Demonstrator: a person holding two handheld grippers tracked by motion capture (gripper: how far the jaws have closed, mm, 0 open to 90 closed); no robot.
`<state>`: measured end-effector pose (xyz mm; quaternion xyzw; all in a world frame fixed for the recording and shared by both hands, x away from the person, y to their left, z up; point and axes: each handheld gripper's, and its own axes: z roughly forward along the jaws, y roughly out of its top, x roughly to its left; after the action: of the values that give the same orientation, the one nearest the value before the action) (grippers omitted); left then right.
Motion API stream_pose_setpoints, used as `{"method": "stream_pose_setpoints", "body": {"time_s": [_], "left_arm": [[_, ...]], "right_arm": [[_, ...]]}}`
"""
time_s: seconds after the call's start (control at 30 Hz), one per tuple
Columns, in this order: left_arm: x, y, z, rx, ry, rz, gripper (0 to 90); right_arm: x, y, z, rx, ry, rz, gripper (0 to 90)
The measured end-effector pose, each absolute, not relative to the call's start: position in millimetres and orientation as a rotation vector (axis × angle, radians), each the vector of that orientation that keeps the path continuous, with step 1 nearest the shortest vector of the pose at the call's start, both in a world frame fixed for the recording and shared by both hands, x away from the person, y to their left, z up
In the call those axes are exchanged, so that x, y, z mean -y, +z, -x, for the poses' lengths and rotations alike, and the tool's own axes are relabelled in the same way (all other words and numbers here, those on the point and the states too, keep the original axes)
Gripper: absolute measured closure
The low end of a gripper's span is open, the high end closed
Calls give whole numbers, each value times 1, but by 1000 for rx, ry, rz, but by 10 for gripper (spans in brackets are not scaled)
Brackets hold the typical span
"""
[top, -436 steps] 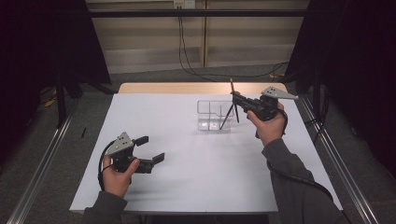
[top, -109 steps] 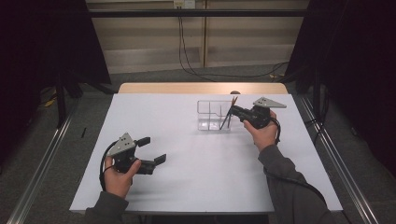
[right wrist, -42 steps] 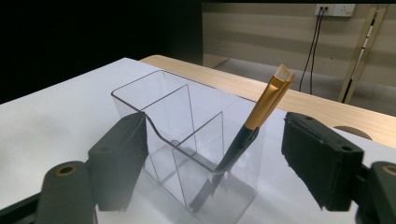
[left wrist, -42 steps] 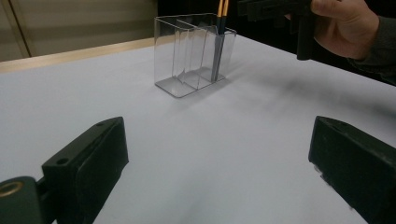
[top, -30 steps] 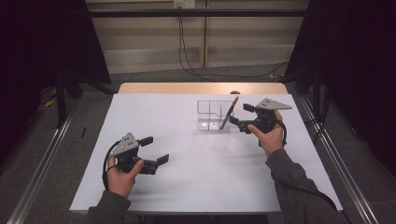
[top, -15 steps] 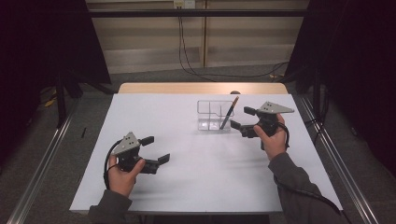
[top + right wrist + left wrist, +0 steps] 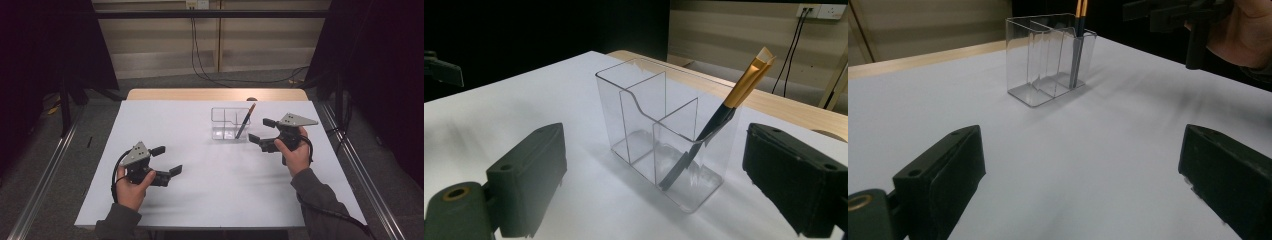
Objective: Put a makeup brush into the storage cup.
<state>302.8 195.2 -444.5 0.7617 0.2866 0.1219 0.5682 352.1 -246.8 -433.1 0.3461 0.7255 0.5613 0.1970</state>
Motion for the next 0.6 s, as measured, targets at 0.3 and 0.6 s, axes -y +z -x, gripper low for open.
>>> {"method": "stream_pose_setpoints", "body": {"time_s": [0.3, 0.6], "left_arm": [[-196, -444, -302, -676, 287, -1786, 44], [-196, -444, -302, -678, 288, -1786, 44]], "right_arm": [[250, -435, -345, -2054, 1542, -962, 100], [251, -437, -337, -2073, 1532, -967, 100]]}}
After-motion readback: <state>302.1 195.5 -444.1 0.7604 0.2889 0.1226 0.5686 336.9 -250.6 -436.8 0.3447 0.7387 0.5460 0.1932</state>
